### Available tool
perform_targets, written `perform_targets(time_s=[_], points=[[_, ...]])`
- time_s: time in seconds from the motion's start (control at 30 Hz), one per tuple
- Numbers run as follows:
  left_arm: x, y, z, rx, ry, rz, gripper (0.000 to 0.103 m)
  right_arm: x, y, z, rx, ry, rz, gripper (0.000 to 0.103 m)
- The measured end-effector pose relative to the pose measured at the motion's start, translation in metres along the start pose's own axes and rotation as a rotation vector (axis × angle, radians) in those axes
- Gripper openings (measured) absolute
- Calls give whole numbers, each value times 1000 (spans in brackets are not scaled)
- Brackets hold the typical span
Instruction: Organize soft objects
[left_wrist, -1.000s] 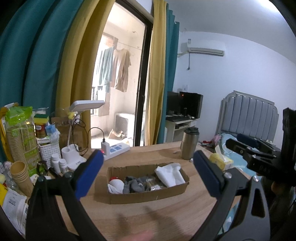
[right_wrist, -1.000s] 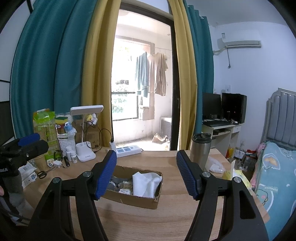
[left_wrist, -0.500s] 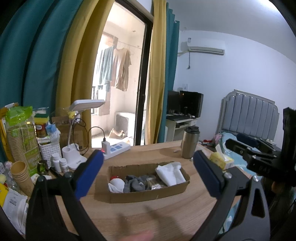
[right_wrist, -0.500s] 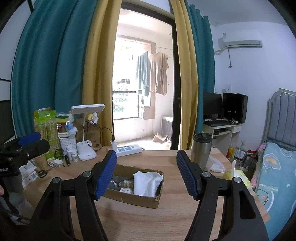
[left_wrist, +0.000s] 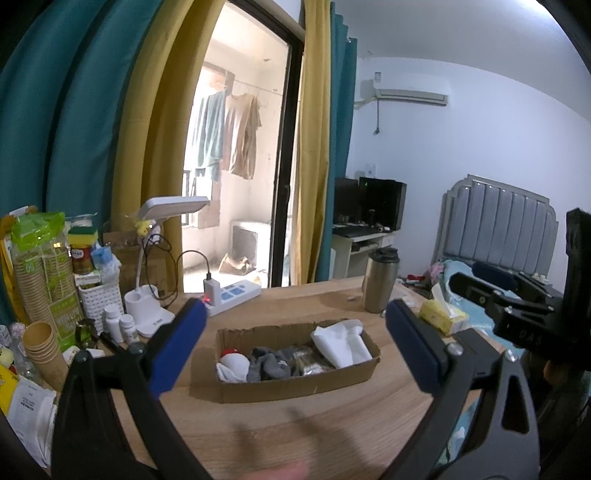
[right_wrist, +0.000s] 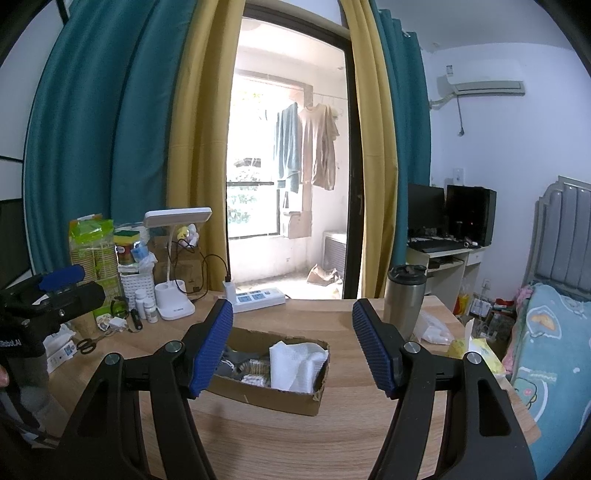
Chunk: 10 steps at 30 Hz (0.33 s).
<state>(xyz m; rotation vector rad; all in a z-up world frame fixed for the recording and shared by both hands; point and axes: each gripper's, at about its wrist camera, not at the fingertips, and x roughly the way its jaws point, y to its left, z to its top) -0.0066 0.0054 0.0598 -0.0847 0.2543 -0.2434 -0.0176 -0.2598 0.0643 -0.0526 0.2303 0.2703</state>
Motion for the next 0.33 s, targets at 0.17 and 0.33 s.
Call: perform_targets(time_s=[0.17, 0.33], points=[[1, -1, -3, 0, 4, -1, 99, 3, 3, -1, -3, 10, 3, 71], [8, 3, -3, 1, 23, -3, 99, 7, 3, -2, -3, 21, 11, 71]])
